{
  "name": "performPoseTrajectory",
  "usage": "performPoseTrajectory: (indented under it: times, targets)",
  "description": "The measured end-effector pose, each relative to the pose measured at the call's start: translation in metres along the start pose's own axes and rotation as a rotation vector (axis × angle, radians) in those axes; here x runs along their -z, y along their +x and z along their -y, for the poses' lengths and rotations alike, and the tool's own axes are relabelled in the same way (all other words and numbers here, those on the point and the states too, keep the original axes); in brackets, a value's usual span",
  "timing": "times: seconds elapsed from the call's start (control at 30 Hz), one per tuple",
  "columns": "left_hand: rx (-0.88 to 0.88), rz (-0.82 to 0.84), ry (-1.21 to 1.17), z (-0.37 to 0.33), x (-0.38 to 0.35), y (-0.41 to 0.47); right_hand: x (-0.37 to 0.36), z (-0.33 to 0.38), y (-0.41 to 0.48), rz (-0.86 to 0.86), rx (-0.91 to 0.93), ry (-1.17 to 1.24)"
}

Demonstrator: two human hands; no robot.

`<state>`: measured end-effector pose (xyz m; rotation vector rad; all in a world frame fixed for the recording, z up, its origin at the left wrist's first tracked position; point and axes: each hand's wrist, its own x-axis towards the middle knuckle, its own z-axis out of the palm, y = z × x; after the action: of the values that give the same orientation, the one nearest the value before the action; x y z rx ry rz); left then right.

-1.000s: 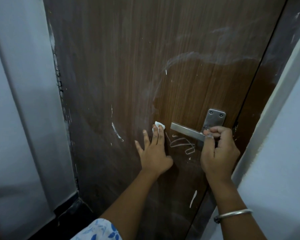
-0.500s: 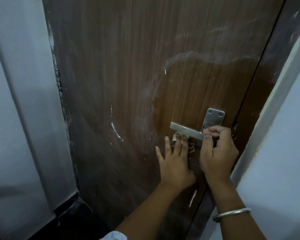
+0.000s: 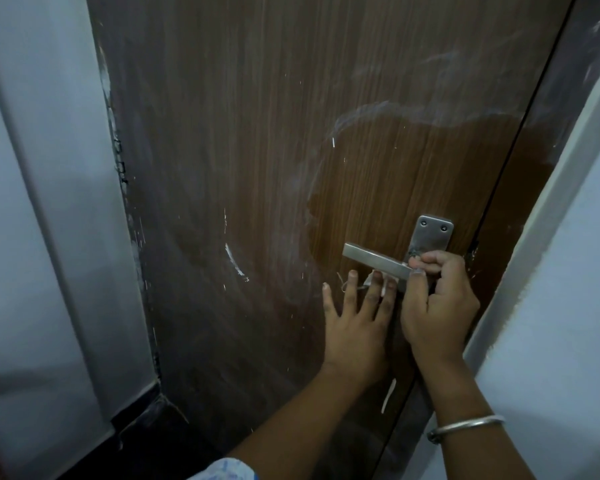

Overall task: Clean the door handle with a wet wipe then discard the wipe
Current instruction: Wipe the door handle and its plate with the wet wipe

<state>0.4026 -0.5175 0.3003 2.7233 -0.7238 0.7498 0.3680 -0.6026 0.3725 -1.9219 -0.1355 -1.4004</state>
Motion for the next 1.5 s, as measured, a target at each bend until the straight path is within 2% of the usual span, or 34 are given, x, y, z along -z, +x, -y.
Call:
performPoseTrajectory:
  times: [0.17,0.23,0.37,0.53,0.7,0.87,0.93,1.03,1.17,1.3,1.43,1.5]
  targets:
    - [0.028,-0.008,0.068,-0.002,-0.001,-0.001,0.0,-0.001,-0.001,-0.005,-0.001,0.012]
    - [0.056,-0.02,0.011,-0.001,-0.003,0.0,0.0,-0.001,-0.001,-0.008,0.0,0.013]
    - [0.261,-0.011,-0.178,-0.008,-0.005,0.001,0.0,-0.003,-0.002,-0.001,0.02,-0.007]
    - [0.122,-0.02,-0.094,-0.015,-0.01,0.0,-0.001,-0.002,-0.002,-0.015,0.005,0.01]
    - [0.332,-0.027,-0.253,0.004,-0.013,0.007,0.0,-0.003,-0.001,-0.005,0.04,-0.018]
    - [0.132,-0.018,-0.141,0.012,-0.014,0.001,-0.002,-0.002,-0.002,-0.021,0.035,0.0]
    - [0.174,-0.003,-0.161,0.022,-0.011,0.002,-0.002,-0.002,-0.002,-0.02,0.04,0.004]
    - [0.342,0.05,-0.289,0.031,-0.008,0.005,-0.001,-0.002,-0.002,-0.005,0.046,-0.008]
    - [0.265,0.056,-0.217,0.039,-0.009,0.001,-0.002,-0.002,-0.002,-0.008,0.037,-0.019]
    - [0.409,0.097,-0.311,0.05,-0.008,0.001,-0.002,-0.002,-0.002,-0.016,0.044,-0.023]
    - [0.247,0.095,-0.244,0.036,-0.017,-0.009,-0.004,-0.003,-0.002,-0.024,0.034,-0.025]
    - [0.28,0.1,-0.257,0.036,-0.021,-0.01,-0.004,-0.002,-0.003,-0.025,0.037,-0.023]
